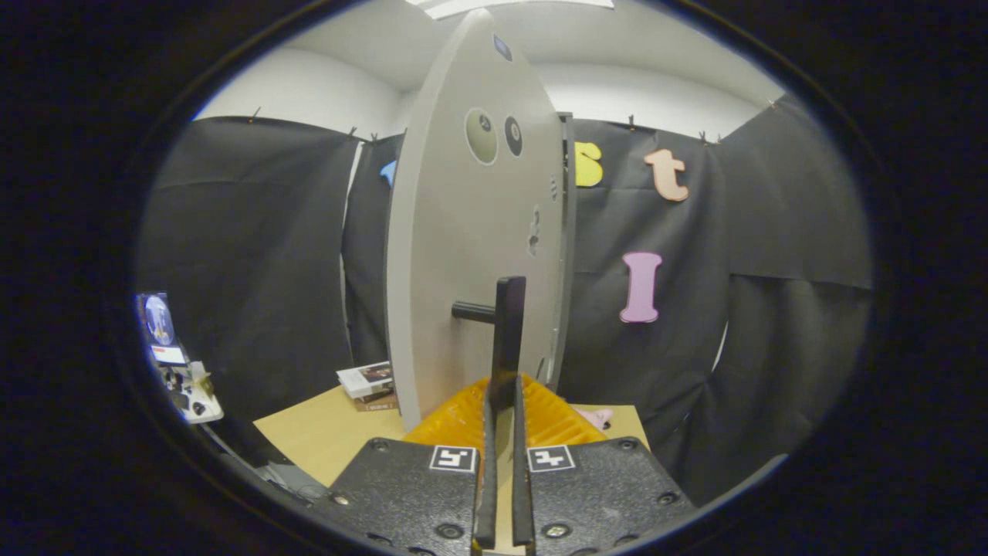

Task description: Open the shoe cabinet door, grab the shoes and put them into the shoe cabinet, then close the shoe cabinet door.

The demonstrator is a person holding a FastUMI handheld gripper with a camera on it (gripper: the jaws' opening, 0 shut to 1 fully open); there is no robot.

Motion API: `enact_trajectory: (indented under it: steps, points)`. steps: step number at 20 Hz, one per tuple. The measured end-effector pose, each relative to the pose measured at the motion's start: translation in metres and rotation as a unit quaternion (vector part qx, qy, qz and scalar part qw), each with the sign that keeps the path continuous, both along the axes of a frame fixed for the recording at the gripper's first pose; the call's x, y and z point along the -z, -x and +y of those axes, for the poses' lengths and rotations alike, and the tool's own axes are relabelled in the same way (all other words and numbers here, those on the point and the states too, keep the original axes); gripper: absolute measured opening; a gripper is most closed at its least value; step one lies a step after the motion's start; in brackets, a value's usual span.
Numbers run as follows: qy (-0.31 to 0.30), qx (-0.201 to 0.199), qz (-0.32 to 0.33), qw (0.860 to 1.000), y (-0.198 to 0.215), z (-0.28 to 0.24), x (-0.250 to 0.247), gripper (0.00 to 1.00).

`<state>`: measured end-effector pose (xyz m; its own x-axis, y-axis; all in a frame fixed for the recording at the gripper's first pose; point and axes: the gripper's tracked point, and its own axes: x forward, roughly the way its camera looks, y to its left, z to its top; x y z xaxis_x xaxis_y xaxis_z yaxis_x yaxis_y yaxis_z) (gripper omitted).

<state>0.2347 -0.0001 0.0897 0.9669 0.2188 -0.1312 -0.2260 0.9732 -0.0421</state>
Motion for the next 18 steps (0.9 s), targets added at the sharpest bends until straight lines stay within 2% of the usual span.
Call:
enact_trajectory:
  steps: [4, 6, 8, 12, 16, 18]
  points:
    - [0.008, 0.051, -0.012, 0.999, -0.004, -0.052, -0.005, 0.05]
    - [-0.025, 0.006, 0.003, 1.000, -0.003, -0.051, -0.003, 0.04]
    - [-0.043, -0.011, 0.011, 0.999, -0.006, -0.041, 0.000, 0.04]
    - [-0.009, 0.018, 0.005, 1.000, -0.007, -0.056, 0.002, 0.04]
    - [-0.019, 0.072, -0.028, 0.997, 0.036, -0.060, -0.001, 0.06]
    - [-0.033, 0.077, -0.040, 0.996, 0.059, -0.046, 0.001, 0.42]
